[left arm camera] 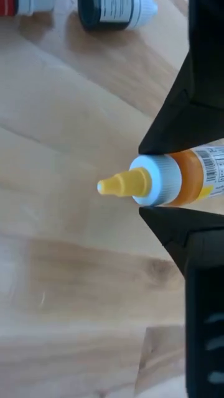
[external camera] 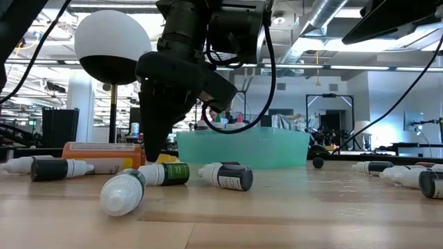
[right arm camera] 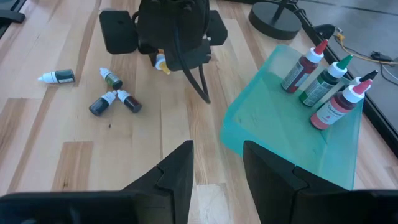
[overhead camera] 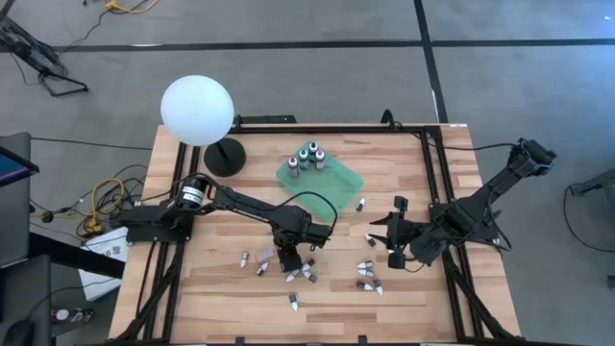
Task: Pick & Place food coloring
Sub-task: Put the yellow food coloring bottle into the green bin
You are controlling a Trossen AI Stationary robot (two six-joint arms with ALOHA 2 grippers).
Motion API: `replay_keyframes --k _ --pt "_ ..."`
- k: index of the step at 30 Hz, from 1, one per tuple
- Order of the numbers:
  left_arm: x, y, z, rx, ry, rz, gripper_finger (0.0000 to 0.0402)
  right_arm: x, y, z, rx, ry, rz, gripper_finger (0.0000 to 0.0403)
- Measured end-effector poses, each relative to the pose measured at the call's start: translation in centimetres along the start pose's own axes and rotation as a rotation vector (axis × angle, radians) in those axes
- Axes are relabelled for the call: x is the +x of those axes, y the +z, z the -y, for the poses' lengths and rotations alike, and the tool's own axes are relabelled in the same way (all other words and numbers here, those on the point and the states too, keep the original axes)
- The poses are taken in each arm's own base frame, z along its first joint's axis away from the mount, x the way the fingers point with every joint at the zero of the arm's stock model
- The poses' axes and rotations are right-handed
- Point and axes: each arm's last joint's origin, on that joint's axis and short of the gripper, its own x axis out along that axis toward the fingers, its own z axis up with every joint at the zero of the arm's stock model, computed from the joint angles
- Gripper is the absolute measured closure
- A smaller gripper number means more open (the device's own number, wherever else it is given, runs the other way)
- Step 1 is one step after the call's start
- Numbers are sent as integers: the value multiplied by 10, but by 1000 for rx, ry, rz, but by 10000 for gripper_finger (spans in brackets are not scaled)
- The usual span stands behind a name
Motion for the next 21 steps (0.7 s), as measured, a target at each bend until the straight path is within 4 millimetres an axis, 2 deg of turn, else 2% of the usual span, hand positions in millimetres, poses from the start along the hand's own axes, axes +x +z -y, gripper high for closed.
replay_keyframes --k 7,21 --pt "0 1 -1 -8 28 20 291 0 0 0 0 0 0 272" --pt "-1 6 0 -4 40 82 291 0 0 0 -1 0 0 272"
